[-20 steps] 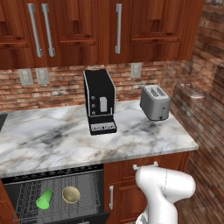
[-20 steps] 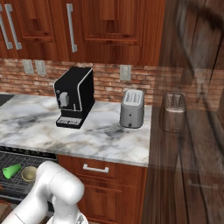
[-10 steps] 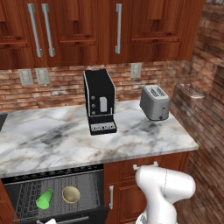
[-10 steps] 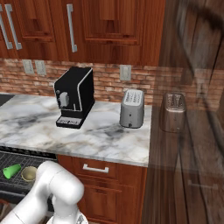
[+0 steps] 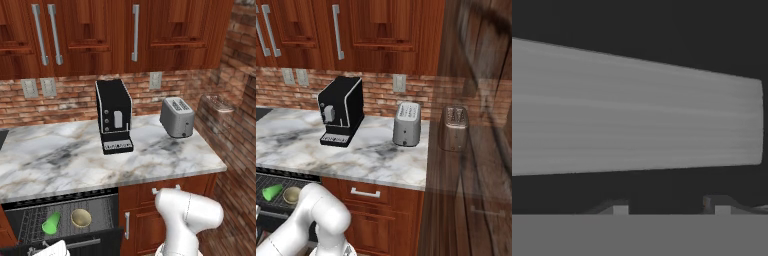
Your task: Pick up the cup and bowl from the counter, place them in the dishwasher, and close the dishwasher door.
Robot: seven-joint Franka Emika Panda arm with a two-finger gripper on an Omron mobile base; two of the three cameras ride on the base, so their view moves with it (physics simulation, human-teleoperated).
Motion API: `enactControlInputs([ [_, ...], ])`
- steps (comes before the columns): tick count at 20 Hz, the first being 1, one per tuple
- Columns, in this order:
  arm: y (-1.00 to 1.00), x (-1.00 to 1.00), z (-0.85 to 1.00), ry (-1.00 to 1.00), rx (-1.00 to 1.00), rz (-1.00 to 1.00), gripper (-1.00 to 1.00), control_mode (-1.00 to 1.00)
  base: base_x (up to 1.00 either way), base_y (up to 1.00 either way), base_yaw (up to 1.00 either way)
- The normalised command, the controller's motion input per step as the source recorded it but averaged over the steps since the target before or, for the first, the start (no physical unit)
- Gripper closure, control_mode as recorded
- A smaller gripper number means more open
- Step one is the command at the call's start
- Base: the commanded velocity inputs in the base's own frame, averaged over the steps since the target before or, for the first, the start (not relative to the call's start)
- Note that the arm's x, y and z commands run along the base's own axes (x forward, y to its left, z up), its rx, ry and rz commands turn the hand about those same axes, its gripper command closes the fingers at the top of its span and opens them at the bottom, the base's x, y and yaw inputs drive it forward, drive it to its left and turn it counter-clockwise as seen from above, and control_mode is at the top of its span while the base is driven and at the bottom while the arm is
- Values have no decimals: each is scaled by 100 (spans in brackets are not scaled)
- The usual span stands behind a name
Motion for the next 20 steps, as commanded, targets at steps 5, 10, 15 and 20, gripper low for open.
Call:
enactControlInputs([
  [5, -44, 71, -76, -17, 0, -13, -100, -100, 0, 0, 0],
  [10, -36, 64, -80, -17, 0, -11, -100, -100, 0, 0, 0],
  [15, -38, 60, -83, -17, 0, -11, -100, -100, 0, 0, 0],
  [20, -39, 60, -85, -17, 0, -11, -100, -100, 0, 0, 0],
])
